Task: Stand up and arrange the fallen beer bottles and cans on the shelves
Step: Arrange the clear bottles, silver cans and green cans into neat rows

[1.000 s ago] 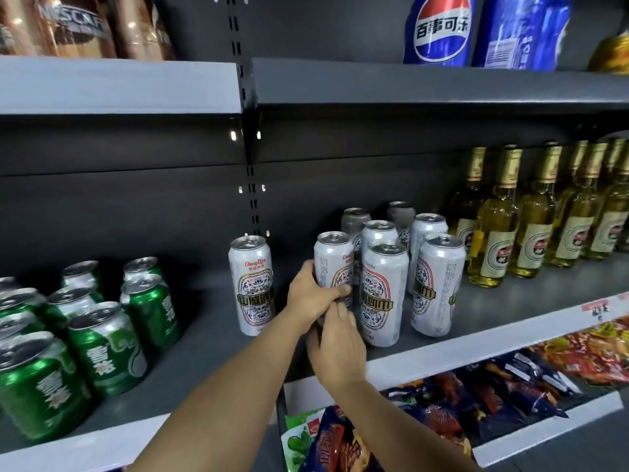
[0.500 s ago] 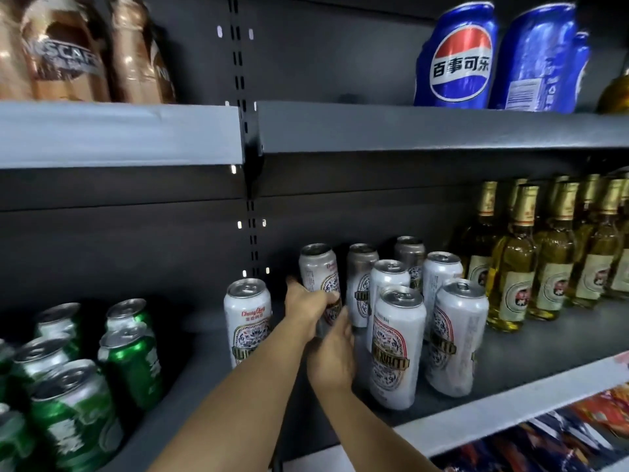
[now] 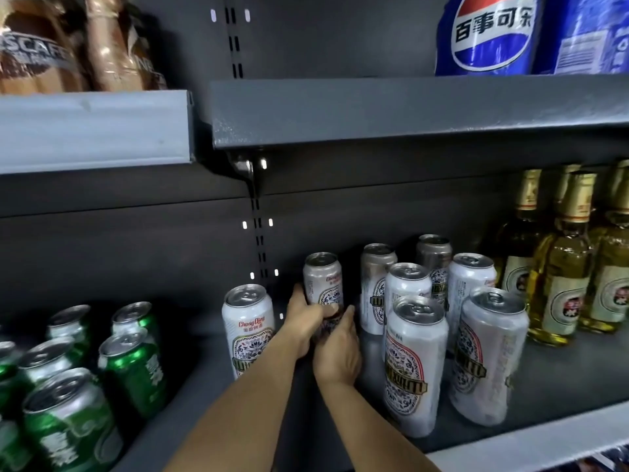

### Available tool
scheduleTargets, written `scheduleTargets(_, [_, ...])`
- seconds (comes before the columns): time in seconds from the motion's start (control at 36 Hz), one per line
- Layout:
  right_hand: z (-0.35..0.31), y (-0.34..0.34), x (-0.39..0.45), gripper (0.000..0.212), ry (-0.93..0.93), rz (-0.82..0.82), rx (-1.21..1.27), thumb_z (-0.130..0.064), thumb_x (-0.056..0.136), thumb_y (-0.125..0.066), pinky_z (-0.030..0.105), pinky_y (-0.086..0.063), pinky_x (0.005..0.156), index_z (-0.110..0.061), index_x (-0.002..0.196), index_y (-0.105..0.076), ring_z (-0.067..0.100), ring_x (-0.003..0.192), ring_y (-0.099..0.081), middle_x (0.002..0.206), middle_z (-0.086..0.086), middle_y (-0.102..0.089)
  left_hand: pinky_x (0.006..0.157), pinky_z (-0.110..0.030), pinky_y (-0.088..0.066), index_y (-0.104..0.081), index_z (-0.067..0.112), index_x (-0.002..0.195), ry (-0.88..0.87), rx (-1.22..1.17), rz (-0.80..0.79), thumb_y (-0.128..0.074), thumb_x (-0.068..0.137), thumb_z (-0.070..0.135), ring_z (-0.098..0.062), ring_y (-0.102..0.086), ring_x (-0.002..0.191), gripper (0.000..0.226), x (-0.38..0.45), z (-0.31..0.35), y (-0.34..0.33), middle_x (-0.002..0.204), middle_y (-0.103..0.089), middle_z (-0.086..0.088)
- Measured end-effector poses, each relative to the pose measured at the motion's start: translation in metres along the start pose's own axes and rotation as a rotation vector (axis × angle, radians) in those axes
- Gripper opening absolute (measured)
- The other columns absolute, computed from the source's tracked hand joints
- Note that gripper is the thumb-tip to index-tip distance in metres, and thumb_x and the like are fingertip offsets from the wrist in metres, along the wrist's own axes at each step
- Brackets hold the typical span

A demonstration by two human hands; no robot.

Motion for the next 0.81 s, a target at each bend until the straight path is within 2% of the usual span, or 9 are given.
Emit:
scheduleTargets(0.14, [0.003, 0.003, -0.002, 0.062, -0.021, 0.029, 0.089, -0.025, 0.096, -0.052, 0.035, -0.044, 0.091, -0.013, 0.15, -0.025, 0.03, 0.124, -0.051, 0.147, 0.01, -0.037, 0.076, -0.032, -0.053, -0.054, 0.018, 0.108, -0.013, 0.038, -0.007, -0.073, 0.076, -0.005, -0.025, -0.066, 0.093, 0.044, -0.001, 0.0, -0.004, 0.101, -0.067, -0.01])
scheduleTargets(0.19, [0.002, 0.004, -0.002, 0.059, -0.018, 0.039, 0.136, -0.026, 0.094, -0.056, 0.036, -0.044, 0.087, -0.014, 0.146, -0.031, 0.032, 0.119, -0.054, 0.143, 0.01, -0.041, 0.078, -0.034, -0.055, -0.055, 0.014, 0.108, -0.076, 0.098, 0.028, -0.079, 0.072, -0.002, -0.025, -0.066, 0.091, 0.046, -0.001, 0.006, -0.003, 0.1, -0.067, -0.012])
scheduleTargets(0.25, [0.002, 0.003, -0.001, 0.055, -0.013, 0.045, 0.17, -0.025, 0.093, -0.057, 0.037, -0.045, 0.086, -0.015, 0.143, -0.036, 0.034, 0.115, -0.056, 0.14, 0.01, -0.044, 0.08, -0.036, -0.055, -0.055, 0.015, 0.105, -0.114, 0.152, 0.066, -0.08, 0.07, -0.001, -0.026, -0.066, 0.091, 0.046, 0.0, 0.009, 0.0, 0.101, -0.067, -0.013])
scheduleTargets(0.39, [0.0, -0.002, 0.004, 0.05, 0.012, 0.03, 0.227, -0.024, 0.091, -0.059, 0.036, -0.045, 0.087, -0.015, 0.138, -0.042, 0.033, 0.112, -0.056, 0.133, 0.01, -0.048, 0.065, -0.025, -0.05, -0.053, 0.018, 0.11, -0.13, 0.153, 0.096, -0.078, 0.073, -0.002, -0.025, -0.065, 0.093, 0.049, 0.009, 0.006, 0.005, 0.108, -0.064, -0.013])
scheduleTargets(0.56, [-0.003, -0.008, -0.001, 0.067, 0.058, -0.046, 0.185, -0.023, 0.093, -0.057, 0.037, -0.045, 0.09, -0.015, 0.15, -0.024, 0.032, 0.118, -0.054, 0.149, 0.009, -0.033, 0.085, -0.036, -0.052, -0.052, 0.017, 0.113, -0.139, 0.22, 0.113, -0.078, 0.074, -0.001, -0.027, -0.063, 0.101, 0.05, 0.012, 0.005, 0.006, 0.11, -0.064, -0.012])
scheduleTargets(0.61, [-0.004, -0.008, -0.007, 0.071, 0.086, -0.068, 0.147, -0.024, 0.093, -0.057, 0.036, -0.045, 0.088, -0.014, 0.152, -0.019, 0.031, 0.119, -0.054, 0.153, 0.007, -0.028, 0.092, -0.04, -0.052, -0.052, 0.015, 0.117, -0.151, 0.26, 0.178, -0.078, 0.073, 0.002, -0.028, -0.062, 0.104, 0.052, 0.006, 0.006, 0.01, 0.112, -0.062, -0.012])
scheduleTargets(0.67, [-0.004, -0.006, -0.013, 0.064, 0.115, -0.086, 0.163, -0.026, 0.096, -0.052, 0.034, -0.044, 0.092, -0.013, 0.151, -0.021, 0.029, 0.123, -0.051, 0.153, 0.007, -0.028, 0.097, -0.039, -0.048, -0.052, 0.012, 0.123, -0.187, 0.323, 0.271, -0.074, 0.077, 0.007, -0.03, -0.058, 0.11, 0.052, -0.005, 0.012, 0.015, 0.119, -0.058, -0.013])
scheduleTargets(0.72, [-0.009, -0.004, -0.024, 0.054, 0.177, -0.118, 0.125, -0.028, 0.1, -0.042, 0.034, -0.039, 0.104, -0.015, 0.15, -0.025, 0.026, 0.132, -0.044, 0.153, 0.008, -0.03, 0.097, -0.034, -0.043, -0.053, 0.008, 0.123, -0.26, 0.43, 0.352, -0.068, 0.085, 0.012, -0.028, -0.056, 0.112, 0.041, -0.026, 0.024, 0.017, 0.121, -0.056, -0.012])
scheduleTargets(0.81, [-0.017, -0.001, -0.04, 0.049, 0.335, -0.106, -0.024, -0.037, 0.099, -0.029, 0.035, -0.028, 0.114, -0.021, 0.145, -0.031, 0.027, 0.141, -0.032, 0.154, 0.01, -0.03, 0.093, -0.036, -0.044, -0.061, 0.012, 0.108, -0.464, 0.529, 0.372, -0.063, 0.091, 0.022, -0.025, -0.057, 0.104, 0.02, -0.061, 0.05, 0.006, 0.108, -0.061, -0.008])
Point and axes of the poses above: each hand's wrist, its own x-axis towards the middle knuckle, its own y-axis out of the back of the hand, z = x × y, the point moved 9 cm from there along x, towards the middle knuckle
